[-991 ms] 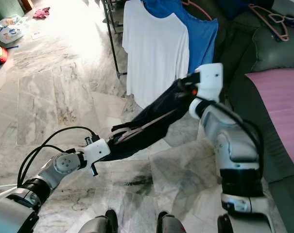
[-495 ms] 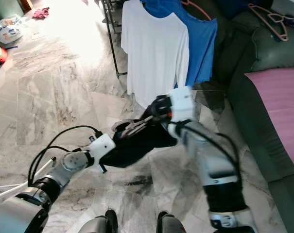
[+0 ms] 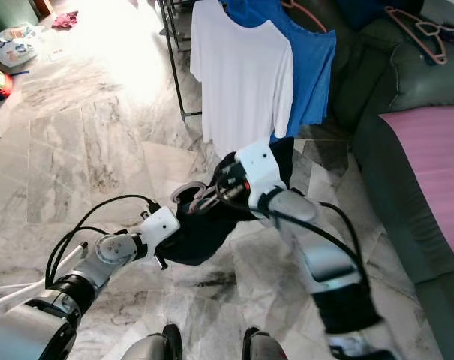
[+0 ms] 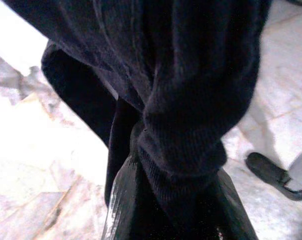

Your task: Hang hanger

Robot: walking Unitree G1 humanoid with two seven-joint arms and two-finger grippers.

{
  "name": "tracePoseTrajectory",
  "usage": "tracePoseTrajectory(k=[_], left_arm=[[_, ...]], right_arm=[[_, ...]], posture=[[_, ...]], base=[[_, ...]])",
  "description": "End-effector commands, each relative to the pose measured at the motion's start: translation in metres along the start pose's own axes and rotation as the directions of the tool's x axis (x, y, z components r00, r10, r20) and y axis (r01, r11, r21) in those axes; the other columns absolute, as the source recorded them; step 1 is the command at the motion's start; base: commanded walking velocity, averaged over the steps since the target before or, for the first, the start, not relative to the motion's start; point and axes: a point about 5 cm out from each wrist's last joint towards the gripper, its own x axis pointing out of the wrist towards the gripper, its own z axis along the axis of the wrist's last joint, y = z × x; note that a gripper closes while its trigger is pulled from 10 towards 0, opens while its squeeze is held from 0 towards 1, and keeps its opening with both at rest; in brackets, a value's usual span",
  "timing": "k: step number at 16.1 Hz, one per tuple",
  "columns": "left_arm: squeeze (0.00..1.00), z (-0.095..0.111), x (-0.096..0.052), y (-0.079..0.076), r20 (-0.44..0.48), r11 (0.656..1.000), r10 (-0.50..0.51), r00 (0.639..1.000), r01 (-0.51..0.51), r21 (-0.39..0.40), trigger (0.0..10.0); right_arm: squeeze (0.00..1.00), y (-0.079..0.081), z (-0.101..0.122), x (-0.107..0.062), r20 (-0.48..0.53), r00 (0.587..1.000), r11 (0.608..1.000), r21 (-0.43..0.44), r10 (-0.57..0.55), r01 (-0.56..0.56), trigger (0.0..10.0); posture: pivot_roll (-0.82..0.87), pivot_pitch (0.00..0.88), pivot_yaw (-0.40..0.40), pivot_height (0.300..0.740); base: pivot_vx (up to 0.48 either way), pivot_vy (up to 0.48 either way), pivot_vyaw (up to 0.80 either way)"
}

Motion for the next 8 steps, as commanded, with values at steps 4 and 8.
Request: tracePoseTrajectory(k=[4,8], left_arm=[[0.0,0.027,0.008,-0.003,0.111,0.997,-0.052,0.992,0.045,0.065,0.0],[0.0,0.026,0.008,-0.003,0.108,0.995,-0.072,0.992,0.064,0.071,0.0]], right_arm=[[1.0,0.034,-0.001,-0.01,-0.007,0.954,0.938,-0.18,0.301,-0.297,10.0],[1.0,0.018,0.009,-0.028,0.016,0.941,0.888,-0.338,0.337,-0.312,10.0]], posture=[[-0.09,0.233,0.049,0.74],[-0.09,0.232,0.051,0.74]], base=[[0.0,0.0,0.0],[0.0,0.0,0.0]])
